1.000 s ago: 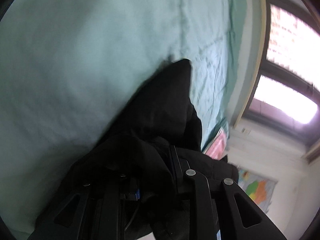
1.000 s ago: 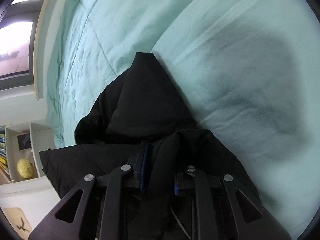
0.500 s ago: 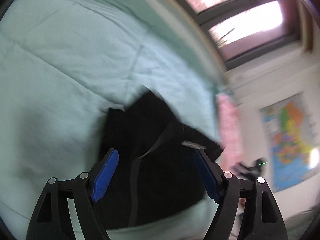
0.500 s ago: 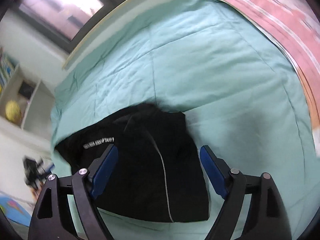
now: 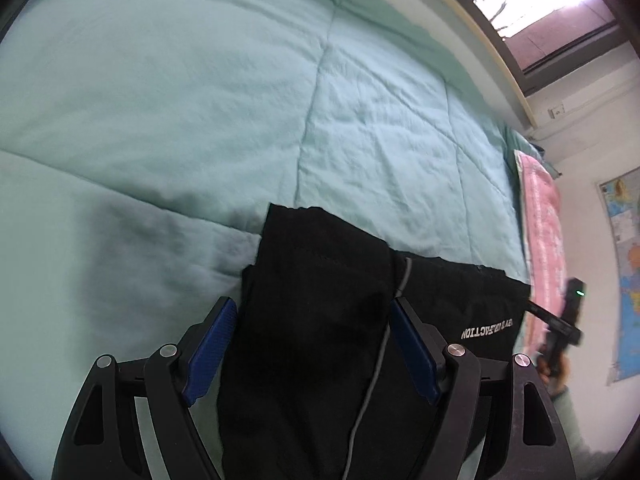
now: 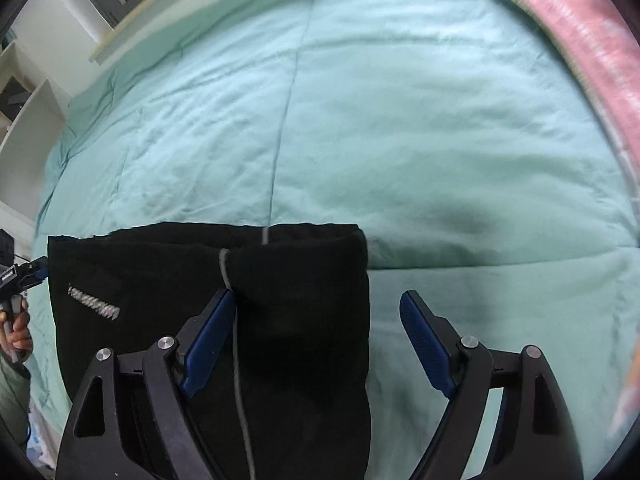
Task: Fold large clothes
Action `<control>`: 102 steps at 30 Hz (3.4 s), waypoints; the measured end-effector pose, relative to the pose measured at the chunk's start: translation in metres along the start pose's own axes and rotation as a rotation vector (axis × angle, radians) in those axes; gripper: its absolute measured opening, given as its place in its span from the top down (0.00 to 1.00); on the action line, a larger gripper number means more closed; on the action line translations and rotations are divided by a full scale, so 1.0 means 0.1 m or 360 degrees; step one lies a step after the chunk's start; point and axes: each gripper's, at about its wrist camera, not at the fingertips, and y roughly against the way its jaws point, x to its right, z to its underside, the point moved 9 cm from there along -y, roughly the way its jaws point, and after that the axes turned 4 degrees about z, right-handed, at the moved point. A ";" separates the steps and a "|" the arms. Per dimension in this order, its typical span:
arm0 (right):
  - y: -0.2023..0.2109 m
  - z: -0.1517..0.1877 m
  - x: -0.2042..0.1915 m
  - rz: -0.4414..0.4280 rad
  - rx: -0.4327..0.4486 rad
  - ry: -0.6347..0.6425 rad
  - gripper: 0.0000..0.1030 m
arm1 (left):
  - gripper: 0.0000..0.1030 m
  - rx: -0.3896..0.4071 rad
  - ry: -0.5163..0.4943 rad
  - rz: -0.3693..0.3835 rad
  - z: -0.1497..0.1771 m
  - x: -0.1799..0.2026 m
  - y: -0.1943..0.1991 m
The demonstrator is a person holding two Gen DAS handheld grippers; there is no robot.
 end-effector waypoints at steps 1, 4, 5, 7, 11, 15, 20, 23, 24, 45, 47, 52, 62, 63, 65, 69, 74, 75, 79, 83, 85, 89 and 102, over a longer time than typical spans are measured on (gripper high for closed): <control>-0.10 -0.01 0.00 -0.0063 -0.0030 -0.0028 0.17 | 0.23 -0.0032 0.0016 0.0014 0.00 -0.03 -0.08; -0.21 -0.01 -0.14 -0.0287 -0.0059 -0.0074 0.51 | 0.23 -0.0147 0.0110 0.0051 0.05 -0.18 -0.33; -0.20 -0.02 -0.17 -0.0249 -0.0036 -0.0042 0.69 | 0.26 -0.0127 0.0114 0.0076 0.06 -0.17 -0.33; -0.07 -0.02 -0.25 -0.0160 0.0039 0.0048 0.79 | 0.45 -0.0080 0.0060 0.0100 0.07 -0.10 -0.25; 0.40 -0.03 -0.31 -0.0004 0.0214 0.0113 0.83 | 0.85 0.0059 -0.0043 0.0096 0.12 0.08 0.14; 0.74 -0.22 -0.42 0.0112 0.0337 0.0178 0.84 | 0.88 0.0219 -0.0054 0.0176 -0.02 0.31 0.53; 0.43 -0.57 -0.27 0.0288 0.0314 0.0140 0.86 | 0.88 0.0123 0.0032 -0.0014 -0.18 0.11 0.13; -0.08 -0.50 -0.17 0.0194 0.0124 0.0044 0.86 | 0.87 -0.0046 0.0092 -0.0216 -0.07 -0.22 -0.43; -0.23 -0.44 -0.14 0.0221 0.0065 0.0041 0.86 | 0.85 -0.0067 0.0140 -0.0215 -0.05 -0.29 -0.52; 0.35 0.52 -1.77 0.0089 0.0008 0.0365 0.27 | 0.45 0.0033 -0.0285 0.0105 0.62 1.26 0.11; 0.00 0.67 -1.88 0.0114 -0.0103 0.0349 0.27 | 0.45 -0.0083 -0.0366 -0.0011 0.85 1.36 -0.26; -0.65 0.82 -1.79 0.0249 -0.0170 0.0296 0.21 | 0.44 -0.0252 -0.0324 -0.0406 1.02 0.96 -1.09; -0.10 0.21 -1.79 0.0135 0.0010 0.0163 0.24 | 0.45 -0.0040 -0.0487 -0.0371 0.47 1.47 -0.56; -0.13 0.11 -1.76 0.0169 0.0024 0.0151 0.24 | 0.45 -0.0052 -0.0479 -0.0362 0.42 1.47 -0.61; -0.37 0.03 -1.66 0.0214 -0.0041 0.0120 0.24 | 0.45 -0.0158 -0.0419 -0.0403 0.36 1.28 -0.91; -0.94 0.18 -1.42 0.0115 -0.0182 -0.0044 0.21 | 0.42 -0.0273 -0.0305 -0.0382 0.37 1.01 -1.23; -0.86 0.18 -1.40 0.0110 -0.0119 -0.0032 0.20 | 0.42 -0.0247 -0.0344 -0.0340 0.37 1.08 -1.05; -0.82 0.22 -1.37 0.0095 -0.0103 -0.0027 0.20 | 0.43 -0.0241 -0.0377 -0.0342 0.39 1.12 -0.98; -0.38 0.40 -1.37 -0.0036 -0.0070 -0.0050 0.20 | 0.43 -0.0172 -0.0520 -0.0236 0.55 1.33 -0.41; 0.24 0.73 -1.54 -0.0097 0.0029 0.0097 0.20 | 0.42 -0.0157 -0.0689 -0.0117 0.97 1.53 0.16; 0.42 0.88 -1.61 -0.0068 0.0052 0.0182 0.20 | 0.42 -0.0185 -0.0713 -0.0100 1.19 1.58 0.24; 0.50 1.34 -1.70 0.0015 -0.0004 0.0297 0.20 | 0.42 -0.0264 -0.0711 -0.0119 1.71 1.46 0.20; -0.33 1.84 -1.62 0.0232 -0.0307 0.0299 0.17 | 0.42 -0.0407 -0.0409 -0.0275 1.94 0.92 -0.42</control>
